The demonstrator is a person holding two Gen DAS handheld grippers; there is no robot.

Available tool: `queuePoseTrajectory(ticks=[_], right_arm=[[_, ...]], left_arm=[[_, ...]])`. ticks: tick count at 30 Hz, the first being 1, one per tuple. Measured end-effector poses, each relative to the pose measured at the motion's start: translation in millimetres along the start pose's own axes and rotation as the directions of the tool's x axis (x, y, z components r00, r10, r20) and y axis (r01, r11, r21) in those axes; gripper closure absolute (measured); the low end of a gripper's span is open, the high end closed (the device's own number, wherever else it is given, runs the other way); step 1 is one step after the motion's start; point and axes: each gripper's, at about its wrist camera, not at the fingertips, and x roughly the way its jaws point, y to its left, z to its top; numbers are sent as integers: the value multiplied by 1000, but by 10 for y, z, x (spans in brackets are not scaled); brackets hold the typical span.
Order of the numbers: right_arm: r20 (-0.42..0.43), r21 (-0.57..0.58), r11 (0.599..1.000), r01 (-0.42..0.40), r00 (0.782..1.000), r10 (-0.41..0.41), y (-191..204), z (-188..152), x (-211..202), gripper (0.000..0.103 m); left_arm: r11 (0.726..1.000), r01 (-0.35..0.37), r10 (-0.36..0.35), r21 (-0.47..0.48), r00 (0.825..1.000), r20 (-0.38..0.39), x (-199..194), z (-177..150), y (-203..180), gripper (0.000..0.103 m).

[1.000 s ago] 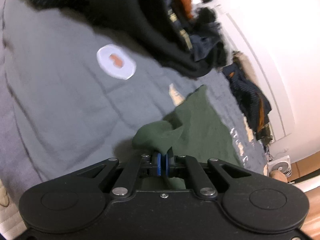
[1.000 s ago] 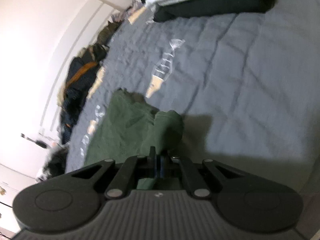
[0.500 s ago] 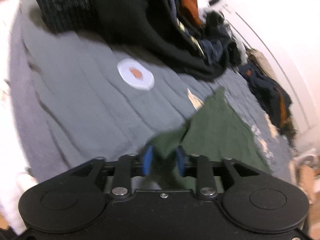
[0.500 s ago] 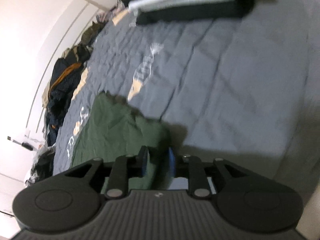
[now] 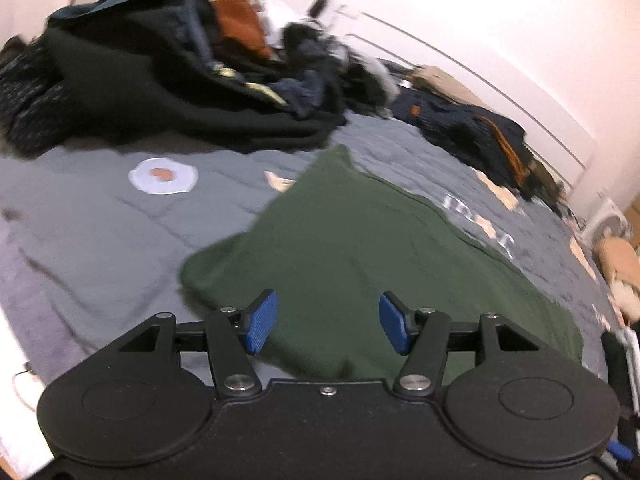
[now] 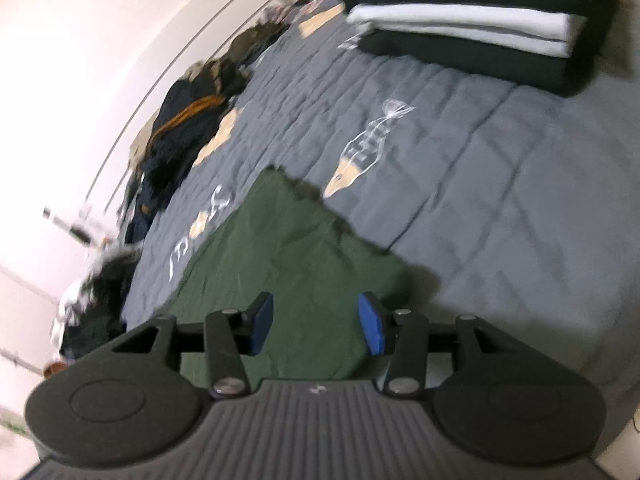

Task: Fold clothes
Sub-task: 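Open both grippers and withdraw them from the folded shirt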

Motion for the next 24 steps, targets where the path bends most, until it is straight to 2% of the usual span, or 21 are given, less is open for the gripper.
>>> queuePoseTrajectory(ticks=[4,7,24], right_arm=[[-4,-123,992,-8,1000,7,159,-59,-8,56],[-1,-172,985,-5,1000,5,202,-73,-24,56],[-42,-265,964,-20,999,9,270,-146,8,56]], left_arm=[[1000,6,-6,21,1000,-21,80,-101,-149,43],[999,9,-9,31,1000,-26,121,-143,-220,43],[996,10,-6,83,999,-51,205,-243,-398,43]])
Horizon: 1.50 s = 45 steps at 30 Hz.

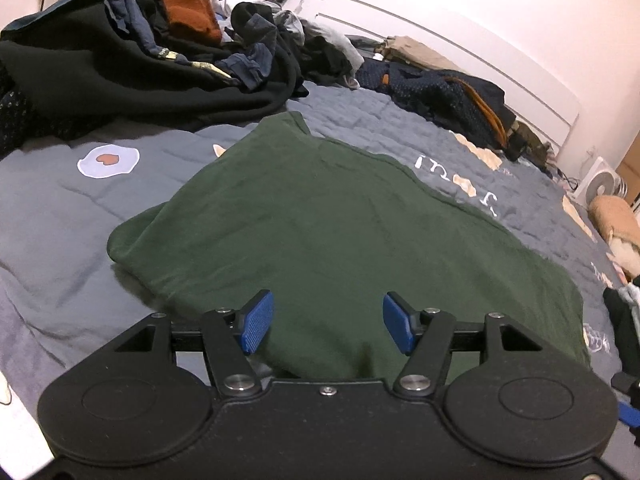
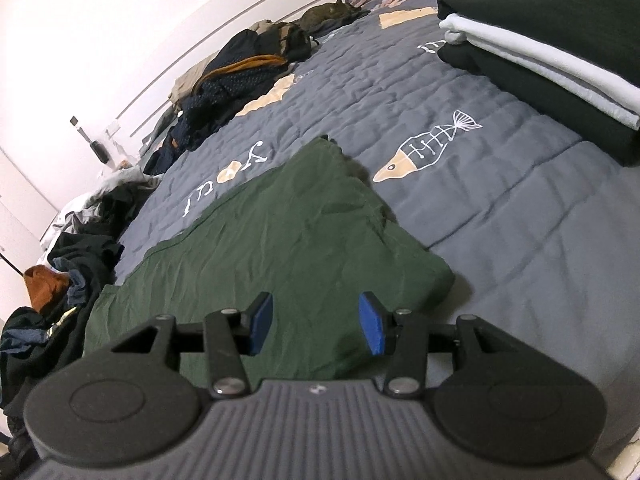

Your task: Fold clothes

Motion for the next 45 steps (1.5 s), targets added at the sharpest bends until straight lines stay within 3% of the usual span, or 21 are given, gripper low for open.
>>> queuePoseTrajectory(ticks=[22,26,29,37,40,45], right_arm=[[-38,-109,994,8,999,-12,258,-110,112,56],[-68,-64,998,2,998,-6,213,-145,131,56],[-100,34,999,-14,995,17,95,-189,141,56],[-134,193,981,0,991,27,-143,-226,204,56],[-141,233,972,3,990,31,-184,-230,247,56],[-155,283,959,15,987,31,-222,-226,346,56]], left_arm=[[999,38,-37,23,999,-16,-82,-20,99,38],[997,45,-48,-62,998,-43,-60,4,245,38],[986,48,-59,-158,996,-63,-34,20,407,38],[915,25,-65,-402,994,-87,39,49,845,38],[897,16,-64,-442,994,-93,67,59,934,38],[895,6,-53,-446,994,-93,131,76,963,38]])
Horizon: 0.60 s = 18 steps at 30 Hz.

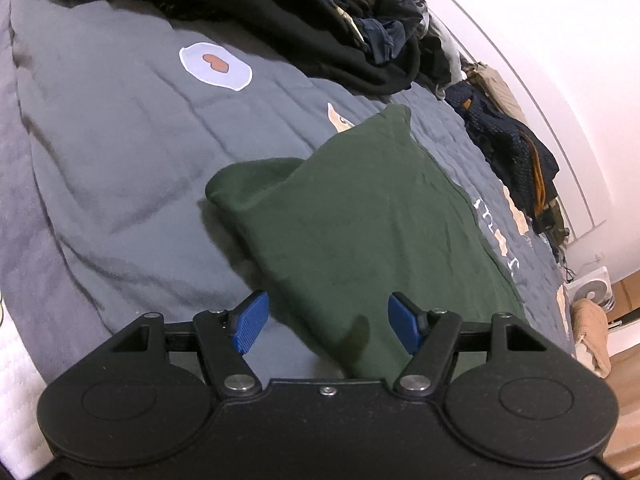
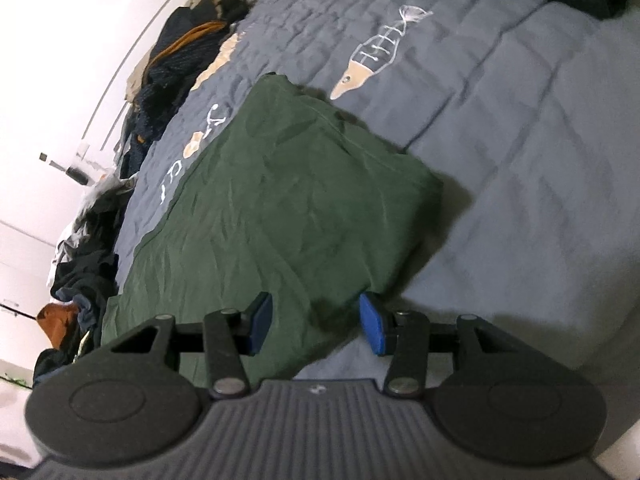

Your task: Fold clothes

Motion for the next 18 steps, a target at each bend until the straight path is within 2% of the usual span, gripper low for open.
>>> queuePoseTrajectory(ticks=[5,11,18], right_arm=[[-2,13,1000,8,1000,-8,2,14,72,55],[15,114,993,-26,1000,24,-111,8,126,49],[17,132,991,-30,999,28,-136,9,-4,49]], left_arm=[[1000,-8,8,-3,1000,-7,84,27,10,38],[1000,-12,12,16,1000,-6,151,38,-30,38],[1000,-16,16,27,1000,-18,179,39,-35,38]])
